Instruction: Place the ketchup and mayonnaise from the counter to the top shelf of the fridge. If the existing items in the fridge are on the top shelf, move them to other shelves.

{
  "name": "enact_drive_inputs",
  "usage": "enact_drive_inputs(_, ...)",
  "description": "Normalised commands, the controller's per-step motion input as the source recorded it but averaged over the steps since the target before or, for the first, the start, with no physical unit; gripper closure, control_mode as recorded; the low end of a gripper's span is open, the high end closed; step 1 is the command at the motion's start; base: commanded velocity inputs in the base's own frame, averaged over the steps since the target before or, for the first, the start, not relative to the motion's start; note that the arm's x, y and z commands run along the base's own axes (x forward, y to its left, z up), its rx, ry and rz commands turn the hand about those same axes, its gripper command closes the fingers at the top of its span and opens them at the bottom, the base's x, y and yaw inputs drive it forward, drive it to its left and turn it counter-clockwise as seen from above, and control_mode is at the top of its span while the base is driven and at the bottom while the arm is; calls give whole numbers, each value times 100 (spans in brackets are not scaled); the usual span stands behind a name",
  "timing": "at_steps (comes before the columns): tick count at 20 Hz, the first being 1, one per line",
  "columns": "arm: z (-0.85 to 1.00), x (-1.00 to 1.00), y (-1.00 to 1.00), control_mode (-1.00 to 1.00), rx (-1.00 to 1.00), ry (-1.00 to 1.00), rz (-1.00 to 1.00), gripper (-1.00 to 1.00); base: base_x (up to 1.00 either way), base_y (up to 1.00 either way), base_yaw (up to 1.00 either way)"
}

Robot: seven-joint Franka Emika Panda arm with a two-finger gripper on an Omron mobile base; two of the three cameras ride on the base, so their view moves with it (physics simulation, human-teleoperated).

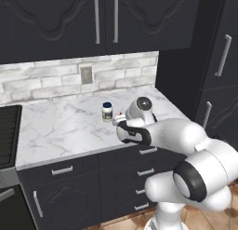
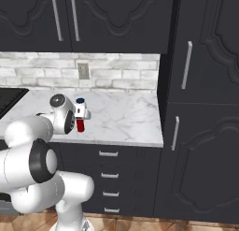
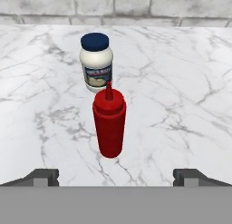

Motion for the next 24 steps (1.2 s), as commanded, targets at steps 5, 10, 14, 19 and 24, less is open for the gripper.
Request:
enact_drive_inputs(5, 0, 1, 6, -100, 0, -3, 0, -100, 0, 0, 0)
enact_drive_inputs(10, 0, 3, 0, -100, 0, -5, 0, -100, 0, 0, 0)
enact_drive_inputs(14, 0, 4, 0, -100, 0, -3, 0, -100, 0, 0, 0)
enact_drive_inputs(19, 0, 5, 0, -100, 0, -3, 0, -100, 0, 0, 0)
enact_drive_inputs(24, 0, 13, 0, -100, 0, -2, 0, -100, 0, 0, 0)
